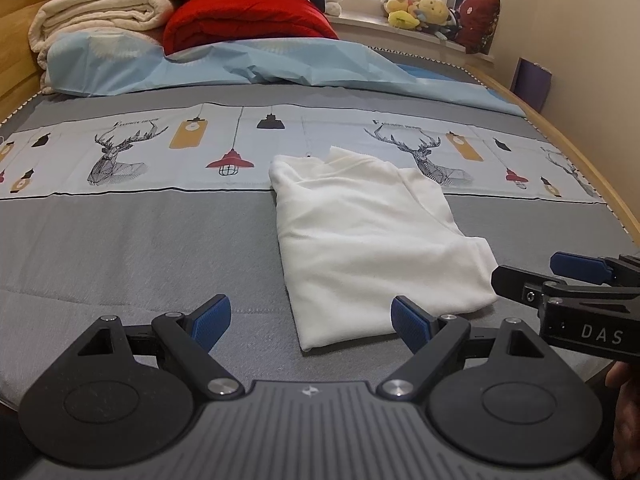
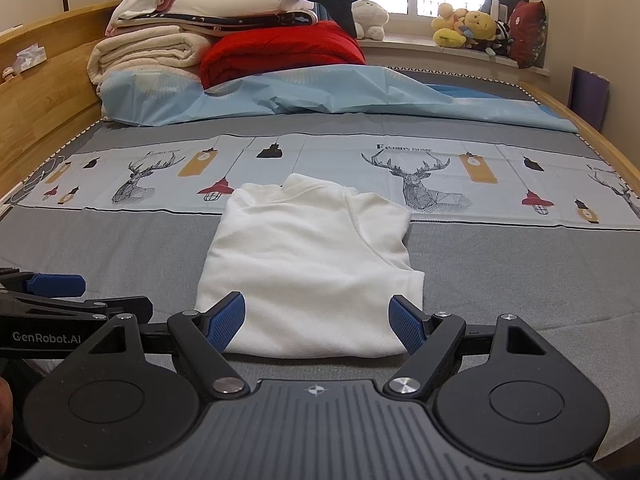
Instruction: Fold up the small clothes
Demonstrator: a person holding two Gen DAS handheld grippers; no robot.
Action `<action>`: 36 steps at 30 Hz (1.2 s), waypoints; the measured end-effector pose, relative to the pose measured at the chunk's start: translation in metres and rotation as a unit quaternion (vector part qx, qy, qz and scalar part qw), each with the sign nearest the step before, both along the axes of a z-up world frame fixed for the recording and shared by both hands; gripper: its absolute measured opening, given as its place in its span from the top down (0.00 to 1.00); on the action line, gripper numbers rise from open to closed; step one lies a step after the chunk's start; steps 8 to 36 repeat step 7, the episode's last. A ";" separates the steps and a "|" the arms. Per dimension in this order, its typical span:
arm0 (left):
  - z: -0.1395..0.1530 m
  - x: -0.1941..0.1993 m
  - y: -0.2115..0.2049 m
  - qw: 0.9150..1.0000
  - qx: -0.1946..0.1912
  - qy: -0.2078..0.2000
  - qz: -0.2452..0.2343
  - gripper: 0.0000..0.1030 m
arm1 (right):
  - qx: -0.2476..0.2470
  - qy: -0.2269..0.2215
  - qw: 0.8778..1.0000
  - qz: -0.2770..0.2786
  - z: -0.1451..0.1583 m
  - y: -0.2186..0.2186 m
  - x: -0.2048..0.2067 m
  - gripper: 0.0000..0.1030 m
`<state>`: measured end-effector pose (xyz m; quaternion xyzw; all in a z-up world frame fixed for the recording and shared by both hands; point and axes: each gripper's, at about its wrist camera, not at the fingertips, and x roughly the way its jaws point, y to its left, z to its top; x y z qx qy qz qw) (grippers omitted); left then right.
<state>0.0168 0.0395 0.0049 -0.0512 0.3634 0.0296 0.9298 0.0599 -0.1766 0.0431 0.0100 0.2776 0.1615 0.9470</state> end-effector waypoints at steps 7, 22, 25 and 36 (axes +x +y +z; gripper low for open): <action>0.000 0.000 0.001 1.000 0.005 -0.004 -0.009 0.12 | 0.000 0.001 1.000 0.000 -0.001 0.000 0.000 0.22; 0.000 0.000 0.001 1.000 0.005 -0.004 -0.009 0.12 | 0.000 0.001 1.000 0.000 -0.001 0.000 0.000 0.22; 0.000 0.000 0.001 1.000 0.005 -0.004 -0.009 0.12 | 0.000 0.001 1.000 0.000 -0.001 0.000 0.000 0.22; 0.000 0.000 0.001 1.000 0.005 -0.004 -0.009 0.12 | 0.000 0.001 1.000 0.000 -0.001 0.000 0.000 0.22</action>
